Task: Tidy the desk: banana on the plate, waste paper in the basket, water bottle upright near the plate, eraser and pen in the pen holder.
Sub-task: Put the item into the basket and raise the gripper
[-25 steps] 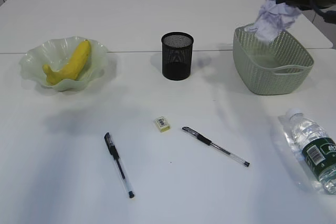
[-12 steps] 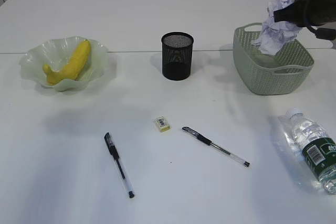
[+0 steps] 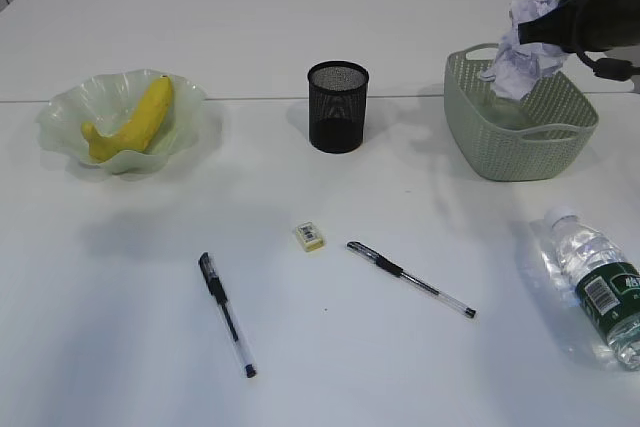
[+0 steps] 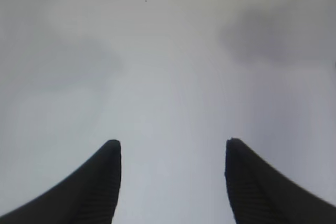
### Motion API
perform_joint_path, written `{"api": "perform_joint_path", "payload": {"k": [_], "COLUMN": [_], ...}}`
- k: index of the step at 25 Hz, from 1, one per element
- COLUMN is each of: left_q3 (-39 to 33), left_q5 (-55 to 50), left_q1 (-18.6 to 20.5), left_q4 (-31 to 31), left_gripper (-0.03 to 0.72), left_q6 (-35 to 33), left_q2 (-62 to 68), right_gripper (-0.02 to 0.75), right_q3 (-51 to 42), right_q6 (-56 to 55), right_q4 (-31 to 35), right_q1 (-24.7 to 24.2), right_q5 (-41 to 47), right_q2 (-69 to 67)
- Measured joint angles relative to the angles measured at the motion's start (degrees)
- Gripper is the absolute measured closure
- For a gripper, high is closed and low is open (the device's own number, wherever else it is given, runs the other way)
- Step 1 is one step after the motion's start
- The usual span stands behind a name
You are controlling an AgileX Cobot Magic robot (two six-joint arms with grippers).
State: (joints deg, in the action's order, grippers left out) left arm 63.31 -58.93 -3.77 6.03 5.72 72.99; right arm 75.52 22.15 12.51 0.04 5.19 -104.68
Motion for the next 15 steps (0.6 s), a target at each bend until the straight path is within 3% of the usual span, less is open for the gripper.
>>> {"api": "perform_joint_path", "payload": {"k": [3,10,15], "left_q3": [0.00,0.00,0.00], "left_q5": [0.00,0.00,0.00], "left_q1": [0.00,0.00,0.00], "left_q4": [0.10,0.10,0.10], "left_gripper": [0.244,0.244,0.244], "left_q6": [0.00,0.00,0.00], "left_q2": [0.00,0.00,0.00], "right_gripper": [0.700,0.472,0.432], "right_q3": [0.00,0.00,0.00], "right_q6": [0.00,0.00,0.00], "right_q4": [0.00,0.00,0.20], "right_q1": [0.00,0.00,0.00], "right_q5": [-0.43,-0.93,-0.93], "right_q2": [0.00,0.00,0.00]}}
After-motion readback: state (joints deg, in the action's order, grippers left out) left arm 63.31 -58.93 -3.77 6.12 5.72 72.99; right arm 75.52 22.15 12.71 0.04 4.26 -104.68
